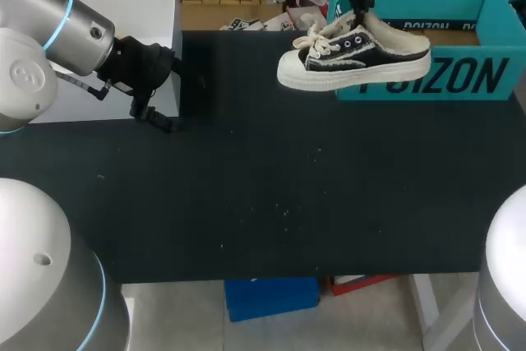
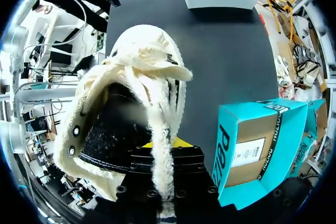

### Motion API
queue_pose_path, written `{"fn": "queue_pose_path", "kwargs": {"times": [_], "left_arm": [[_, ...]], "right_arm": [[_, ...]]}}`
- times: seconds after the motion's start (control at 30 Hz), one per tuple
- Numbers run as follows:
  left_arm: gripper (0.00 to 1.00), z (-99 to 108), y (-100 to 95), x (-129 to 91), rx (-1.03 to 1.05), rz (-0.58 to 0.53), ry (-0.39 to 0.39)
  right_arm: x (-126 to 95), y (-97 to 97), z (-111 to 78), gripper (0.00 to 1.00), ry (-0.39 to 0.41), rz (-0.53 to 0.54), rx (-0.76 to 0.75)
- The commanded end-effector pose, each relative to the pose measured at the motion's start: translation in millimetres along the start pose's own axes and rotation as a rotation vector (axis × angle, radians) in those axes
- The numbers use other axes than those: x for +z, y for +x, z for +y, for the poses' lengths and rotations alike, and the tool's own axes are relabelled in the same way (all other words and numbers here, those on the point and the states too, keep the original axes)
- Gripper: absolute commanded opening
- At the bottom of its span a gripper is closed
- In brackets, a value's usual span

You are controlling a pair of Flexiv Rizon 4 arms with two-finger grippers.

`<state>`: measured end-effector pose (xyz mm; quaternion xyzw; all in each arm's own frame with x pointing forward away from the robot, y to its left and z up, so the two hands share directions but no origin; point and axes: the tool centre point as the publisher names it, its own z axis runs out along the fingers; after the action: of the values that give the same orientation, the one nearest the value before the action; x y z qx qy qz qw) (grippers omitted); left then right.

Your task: Take the shoe out of the shoebox, open the shoe tongue, remove and reinsert the insole, then place the shoe into the shoebox

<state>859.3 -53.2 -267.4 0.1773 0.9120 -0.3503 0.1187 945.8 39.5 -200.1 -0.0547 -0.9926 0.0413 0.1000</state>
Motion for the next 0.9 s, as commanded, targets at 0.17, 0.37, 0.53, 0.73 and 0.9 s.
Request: {"fn": "queue_pose_path", "kwargs": {"times": [0.17, 0.37, 0.53, 0.73, 0.9], "left_arm": [[1.00, 0, 1.2, 0, 0.001, -0.003, -0.002], [1.00, 0, 1.2, 0, 0.001, -0.003, -0.002], [1.00, 0, 1.2, 0, 0.001, -0.003, -0.002], [1.00, 0, 1.2, 0, 0.001, -0.003, -0.002], [1.00, 0, 1.2, 0, 0.001, -0.003, -0.002]], "right_arm": [[-13, -36.3, -25.8, 0.00, 0.095, -0.093, 0.020], [-17, -73.6, -37.6, 0.00, 0.068, -0.136, -0.051], [-21, -106.1, -50.8, 0.00, 0.067, -0.149, -0.114], [-23, -143.7, -74.7, 0.00, 0.069, -0.153, -0.137], [-28, -171.4, -95.6, 0.00, 0.068, -0.160, -0.134]]}}
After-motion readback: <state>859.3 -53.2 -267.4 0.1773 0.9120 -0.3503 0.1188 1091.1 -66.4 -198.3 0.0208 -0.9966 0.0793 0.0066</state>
